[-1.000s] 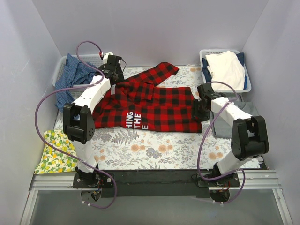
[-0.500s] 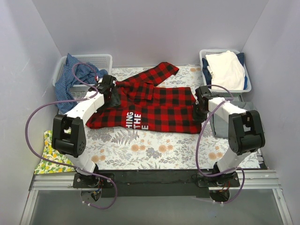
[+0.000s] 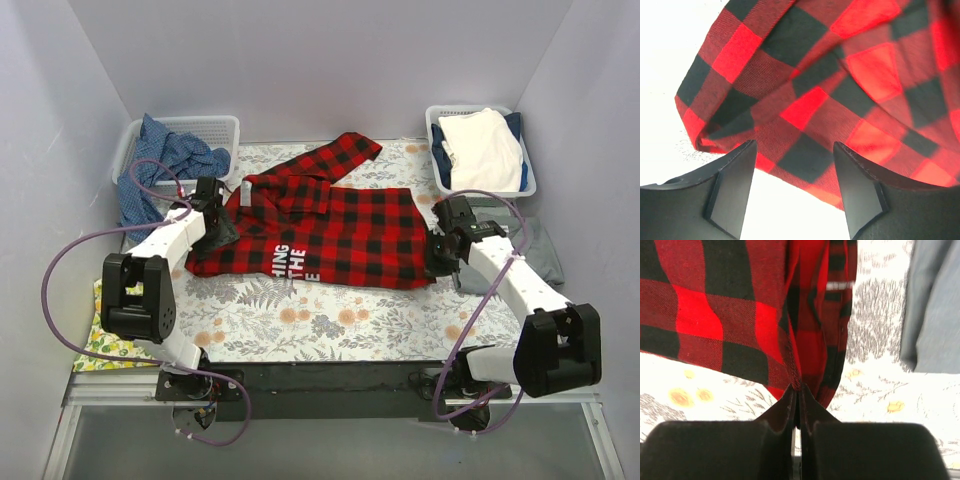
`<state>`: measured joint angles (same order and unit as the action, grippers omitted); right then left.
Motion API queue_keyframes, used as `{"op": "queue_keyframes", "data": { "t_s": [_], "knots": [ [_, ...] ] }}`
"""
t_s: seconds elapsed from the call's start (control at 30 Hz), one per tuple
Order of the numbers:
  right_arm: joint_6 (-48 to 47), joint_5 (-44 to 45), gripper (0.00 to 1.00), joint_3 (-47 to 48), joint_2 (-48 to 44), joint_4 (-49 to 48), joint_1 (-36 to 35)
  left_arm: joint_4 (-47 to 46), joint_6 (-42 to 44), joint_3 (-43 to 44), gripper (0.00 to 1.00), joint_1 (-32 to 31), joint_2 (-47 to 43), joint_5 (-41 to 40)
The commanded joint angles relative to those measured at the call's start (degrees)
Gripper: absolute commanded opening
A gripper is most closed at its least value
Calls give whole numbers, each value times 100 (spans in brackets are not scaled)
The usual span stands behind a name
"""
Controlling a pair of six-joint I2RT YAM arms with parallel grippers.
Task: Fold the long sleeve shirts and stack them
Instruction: Fold the shirt
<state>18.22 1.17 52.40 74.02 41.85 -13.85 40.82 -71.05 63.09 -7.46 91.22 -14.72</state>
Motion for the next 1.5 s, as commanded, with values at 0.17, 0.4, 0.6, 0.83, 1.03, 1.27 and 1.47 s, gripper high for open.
{"op": "queue_keyframes", "data": {
  "t_s": [0.17, 0.4, 0.6, 0.83, 1.03, 1.27, 1.47],
  "knots": [
    [24, -284, 17, -731, -265, 465, 31, -30, -217, -68, 60, 157, 493, 145],
    [112, -152, 1, -1039, -274, 465, 31, 5, -191, -288, 39, 272, 713, 347],
    [217, 50, 1, -1241, -335, 474, 40, 58, -129, -411, 0, 404, 635, 382],
    [314, 59, 1, -1285, -309, 500, 49, 75, 38, -210, 0, 412, 116, 593],
    [691, 199, 1, -1241, -379, 763, 49, 470, -23, -183, 0, 509, -314, 654],
    [1026, 174, 1, -1452, -459, 974, 163, 1138, -190, -288, 0, 579, -693, 550],
    [1087, 181, 1, -1461, -283, 1001, 242, 1376, -234, -561, 47, 702, -799, 347]
  ]
}}
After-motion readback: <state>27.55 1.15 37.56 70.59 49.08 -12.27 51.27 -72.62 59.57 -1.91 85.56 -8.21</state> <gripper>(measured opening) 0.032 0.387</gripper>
